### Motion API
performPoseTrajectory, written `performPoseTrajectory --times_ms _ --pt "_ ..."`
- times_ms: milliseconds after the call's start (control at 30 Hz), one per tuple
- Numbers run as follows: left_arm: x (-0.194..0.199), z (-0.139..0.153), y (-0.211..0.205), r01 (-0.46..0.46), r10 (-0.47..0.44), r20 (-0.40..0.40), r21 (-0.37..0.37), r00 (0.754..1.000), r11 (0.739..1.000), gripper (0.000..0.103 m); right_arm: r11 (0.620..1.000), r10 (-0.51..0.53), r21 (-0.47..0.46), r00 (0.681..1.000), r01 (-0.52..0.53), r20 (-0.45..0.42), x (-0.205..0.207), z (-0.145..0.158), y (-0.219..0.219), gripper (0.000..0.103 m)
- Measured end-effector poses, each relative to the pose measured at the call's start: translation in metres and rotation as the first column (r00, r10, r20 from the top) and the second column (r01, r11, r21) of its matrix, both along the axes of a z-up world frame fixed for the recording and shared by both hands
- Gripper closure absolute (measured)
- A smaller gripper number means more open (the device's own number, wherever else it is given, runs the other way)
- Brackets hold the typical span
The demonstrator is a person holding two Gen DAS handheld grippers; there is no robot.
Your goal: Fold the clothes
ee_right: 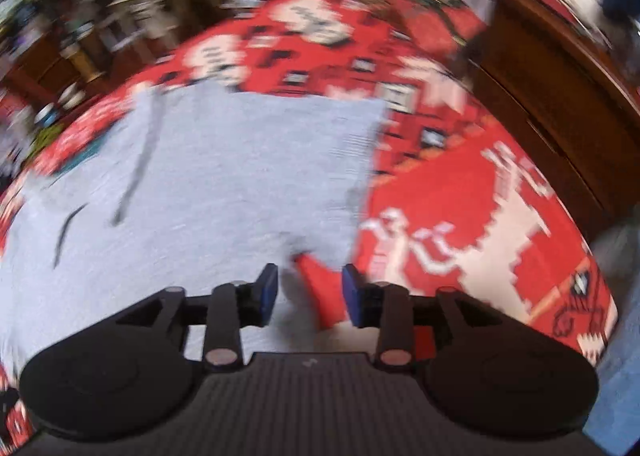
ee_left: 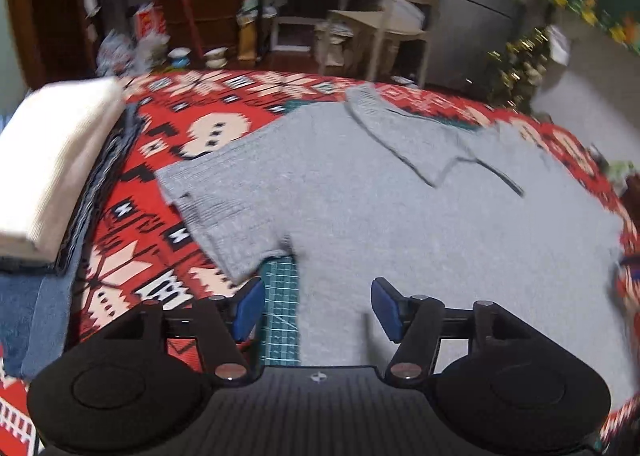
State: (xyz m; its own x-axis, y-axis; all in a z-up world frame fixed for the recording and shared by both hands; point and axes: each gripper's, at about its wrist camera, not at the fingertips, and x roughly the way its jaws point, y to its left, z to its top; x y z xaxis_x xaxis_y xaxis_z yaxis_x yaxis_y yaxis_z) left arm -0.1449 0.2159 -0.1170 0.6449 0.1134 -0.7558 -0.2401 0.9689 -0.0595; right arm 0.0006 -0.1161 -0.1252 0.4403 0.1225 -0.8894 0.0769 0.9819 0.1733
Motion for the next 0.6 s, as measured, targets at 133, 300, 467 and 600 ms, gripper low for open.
performPoseTrajectory --times_ms 133,300,467,600 --pt "0.000 0.008 -0.020 0.083 -0.084 0.013 0.073 0.996 0.994 0.043 0.992 0.122 -0.044 0.990 -0.119 0.067 -0.010 0.017 0.034 0.039" --pt "0.001 0.017 -0.032 0.153 -0.154 0.006 0.086 0.988 0.985 0.043 0.964 0.259 -0.088 0.959 -0.250 0.111 -0.022 0.044 0.069 0.023" --pt "-0.004 0.045 -0.033 0.137 -0.143 0.048 0.114 0.989 0.984 0.027 0.943 0.325 -0.149 0.922 -0.298 0.209 -0.041 0.089 0.080 0.001" --pt "-0.016 0.079 -0.037 0.150 -0.172 0.127 0.166 0.977 0.975 0.021 0.896 0.423 -0.275 0.859 -0.349 0.289 -0.066 0.127 0.084 0.001"
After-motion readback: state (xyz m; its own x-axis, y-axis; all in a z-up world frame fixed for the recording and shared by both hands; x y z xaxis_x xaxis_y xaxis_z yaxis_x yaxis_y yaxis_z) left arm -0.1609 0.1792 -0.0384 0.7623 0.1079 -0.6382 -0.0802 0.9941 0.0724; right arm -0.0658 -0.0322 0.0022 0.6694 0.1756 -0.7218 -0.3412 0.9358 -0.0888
